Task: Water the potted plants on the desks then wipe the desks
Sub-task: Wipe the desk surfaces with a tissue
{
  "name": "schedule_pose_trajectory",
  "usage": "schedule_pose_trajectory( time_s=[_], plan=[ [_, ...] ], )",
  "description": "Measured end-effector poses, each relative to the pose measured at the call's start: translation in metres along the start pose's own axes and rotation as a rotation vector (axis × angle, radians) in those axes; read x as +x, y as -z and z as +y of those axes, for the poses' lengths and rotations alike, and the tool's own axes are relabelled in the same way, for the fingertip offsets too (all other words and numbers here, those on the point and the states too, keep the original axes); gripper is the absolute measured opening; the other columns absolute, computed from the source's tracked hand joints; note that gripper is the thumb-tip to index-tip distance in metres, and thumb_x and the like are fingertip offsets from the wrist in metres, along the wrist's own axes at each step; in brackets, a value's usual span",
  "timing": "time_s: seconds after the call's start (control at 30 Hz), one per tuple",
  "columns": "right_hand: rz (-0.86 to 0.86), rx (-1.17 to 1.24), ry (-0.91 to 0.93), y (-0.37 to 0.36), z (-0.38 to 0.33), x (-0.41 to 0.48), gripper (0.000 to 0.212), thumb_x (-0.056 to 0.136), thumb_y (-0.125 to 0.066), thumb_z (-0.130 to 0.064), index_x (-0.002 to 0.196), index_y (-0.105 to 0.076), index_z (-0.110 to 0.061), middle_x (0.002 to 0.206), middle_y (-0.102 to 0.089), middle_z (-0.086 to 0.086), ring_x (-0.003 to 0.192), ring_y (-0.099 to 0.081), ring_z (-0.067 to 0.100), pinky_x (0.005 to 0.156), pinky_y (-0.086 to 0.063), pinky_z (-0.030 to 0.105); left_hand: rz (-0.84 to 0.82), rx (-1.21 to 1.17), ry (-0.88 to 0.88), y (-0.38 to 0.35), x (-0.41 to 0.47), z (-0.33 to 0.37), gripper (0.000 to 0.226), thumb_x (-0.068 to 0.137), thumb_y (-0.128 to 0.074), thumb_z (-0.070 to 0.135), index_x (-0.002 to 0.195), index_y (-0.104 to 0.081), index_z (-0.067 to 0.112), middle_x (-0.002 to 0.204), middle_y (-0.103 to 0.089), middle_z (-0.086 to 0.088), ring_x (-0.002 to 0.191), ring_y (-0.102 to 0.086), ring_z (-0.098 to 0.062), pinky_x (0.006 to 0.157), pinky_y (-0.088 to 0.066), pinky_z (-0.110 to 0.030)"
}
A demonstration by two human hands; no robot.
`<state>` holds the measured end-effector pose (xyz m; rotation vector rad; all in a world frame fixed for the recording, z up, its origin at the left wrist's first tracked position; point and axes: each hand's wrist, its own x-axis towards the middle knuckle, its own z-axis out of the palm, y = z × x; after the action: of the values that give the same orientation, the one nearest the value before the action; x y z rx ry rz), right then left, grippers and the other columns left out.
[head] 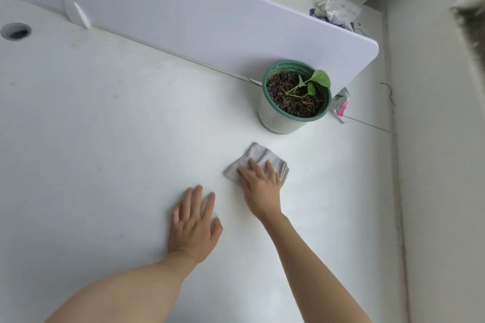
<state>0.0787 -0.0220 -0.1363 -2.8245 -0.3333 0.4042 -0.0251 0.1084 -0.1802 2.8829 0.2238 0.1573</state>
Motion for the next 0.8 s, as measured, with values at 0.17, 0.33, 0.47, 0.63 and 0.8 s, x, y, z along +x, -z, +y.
schedule_pose_trajectory(
  time_s=[0.17,0.33,0.47,0.63,0.8],
  plan=[
    [0.033,-0.043,-0.052,0.001,0.025,-0.059,0.024,0.071,-0.059,-0.024,0.092,-0.072,-0.023,0.109,-0.071,0.007,0.097,-0.064,0.047,0.072,-0.054,0.052,-0.058,-0.071,0.014,0.004,0.002,0.002,0.052,0.071,-0.037,0.034,0.116,-0.051,0.014,0.122,-0.062,-0.021,0.118,-0.038,-0.029,0.086,-0.029,-0.041],
    [0.175,-0.033,-0.149,-0.009,0.031,-0.115,0.022,0.071,-0.050,-0.022,0.065,-0.071,-0.018,0.069,-0.071,-0.004,0.057,-0.064,0.025,0.047,-0.048,0.021,-0.162,-0.097,0.016,0.012,0.003,0.002,0.055,0.071,-0.035,0.034,0.106,-0.068,0.008,0.118,-0.064,-0.022,0.115,-0.038,-0.029,0.085,-0.028,-0.040],
    [0.248,0.040,-0.337,-0.014,0.026,-0.143,0.018,0.075,-0.055,-0.019,0.064,-0.068,-0.015,0.065,-0.068,-0.001,0.065,-0.062,0.029,0.045,-0.036,0.024,-0.230,-0.108,-0.010,0.017,0.003,0.002,0.055,0.069,-0.035,0.034,0.103,-0.069,0.006,0.115,-0.064,-0.022,0.113,-0.038,-0.029,0.084,-0.027,-0.040],
    [0.398,0.170,-0.587,-0.005,0.009,-0.193,0.015,0.088,-0.053,-0.018,0.091,-0.066,-0.010,0.089,-0.068,0.001,0.086,-0.057,0.024,0.059,-0.034,0.029,-0.245,-0.101,-0.016,0.021,0.001,-0.001,0.052,0.071,-0.033,0.033,0.103,-0.066,0.007,0.117,-0.062,-0.022,0.111,-0.042,-0.030,0.084,-0.026,-0.040],
    [0.479,0.214,-0.750,0.001,-0.013,-0.254,0.019,0.089,-0.053,-0.025,0.105,-0.057,-0.017,0.083,-0.052,-0.008,0.083,-0.051,0.015,0.060,-0.036,0.029,-0.227,-0.207,-0.015,0.023,-0.002,-0.004,0.044,0.080,-0.043,0.029,0.113,-0.060,0.006,0.133,-0.050,-0.022,0.126,-0.037,-0.035,0.097,-0.028,-0.046]
  ],
)
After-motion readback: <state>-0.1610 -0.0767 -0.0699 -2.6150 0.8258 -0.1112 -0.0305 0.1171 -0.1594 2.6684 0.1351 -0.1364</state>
